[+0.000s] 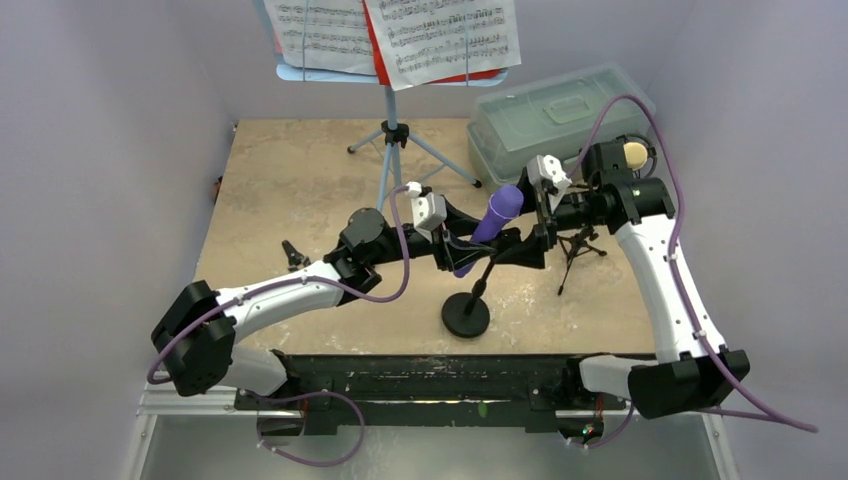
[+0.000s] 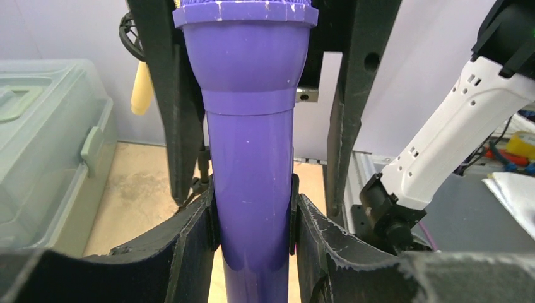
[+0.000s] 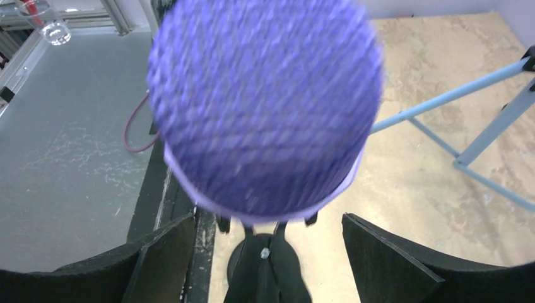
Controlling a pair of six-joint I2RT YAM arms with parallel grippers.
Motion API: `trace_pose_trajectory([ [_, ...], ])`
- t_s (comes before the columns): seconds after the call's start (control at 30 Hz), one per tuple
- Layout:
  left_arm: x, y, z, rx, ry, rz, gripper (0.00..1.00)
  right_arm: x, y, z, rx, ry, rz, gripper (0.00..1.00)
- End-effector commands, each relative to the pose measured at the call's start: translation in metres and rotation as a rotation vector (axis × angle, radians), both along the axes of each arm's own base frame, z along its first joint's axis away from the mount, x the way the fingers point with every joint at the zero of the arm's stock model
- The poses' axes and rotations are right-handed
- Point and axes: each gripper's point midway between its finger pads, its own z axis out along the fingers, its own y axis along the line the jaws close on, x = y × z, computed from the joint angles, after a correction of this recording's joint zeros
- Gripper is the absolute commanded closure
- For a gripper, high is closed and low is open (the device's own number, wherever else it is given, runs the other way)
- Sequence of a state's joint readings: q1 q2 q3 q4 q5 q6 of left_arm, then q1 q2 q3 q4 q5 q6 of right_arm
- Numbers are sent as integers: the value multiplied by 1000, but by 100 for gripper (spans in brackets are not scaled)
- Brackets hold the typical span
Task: Pack up the instrument practice props
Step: Move the microphone stand with the microphone to the center of the board.
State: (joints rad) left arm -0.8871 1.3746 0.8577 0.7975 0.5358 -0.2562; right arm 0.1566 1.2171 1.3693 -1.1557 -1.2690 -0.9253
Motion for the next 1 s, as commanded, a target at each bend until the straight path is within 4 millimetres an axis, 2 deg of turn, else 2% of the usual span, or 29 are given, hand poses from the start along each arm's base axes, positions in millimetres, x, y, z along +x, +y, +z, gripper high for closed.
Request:
trace_pose_trajectory([
  [0.0, 8, -2, 58, -89, -198, 45, 100, 0, 0, 18, -8, -43, 52, 12],
  [0.13, 17, -4, 65, -99, -238, 82, 100, 11, -4, 22, -58, -85, 24, 12],
  [0.27, 21, 1, 68, -141, -253, 119, 100, 19, -8, 16, -112, -99, -7, 13],
  [0.43, 26, 10, 45, -149, -202, 147, 100, 26, -12, 0, -141, -104, -56, 10],
  [0.57, 26, 25, 25, -176, -142, 162, 100, 30, -12, -13, -149, -86, -63, 9],
  [0.7, 24, 33, 8, -158, -101, 163, 100, 24, -8, -8, -112, -91, -14, 10],
  [0.97, 23, 37, 1, -143, -68, 161, 98, 25, 0, -6, -70, -70, 38, 11],
])
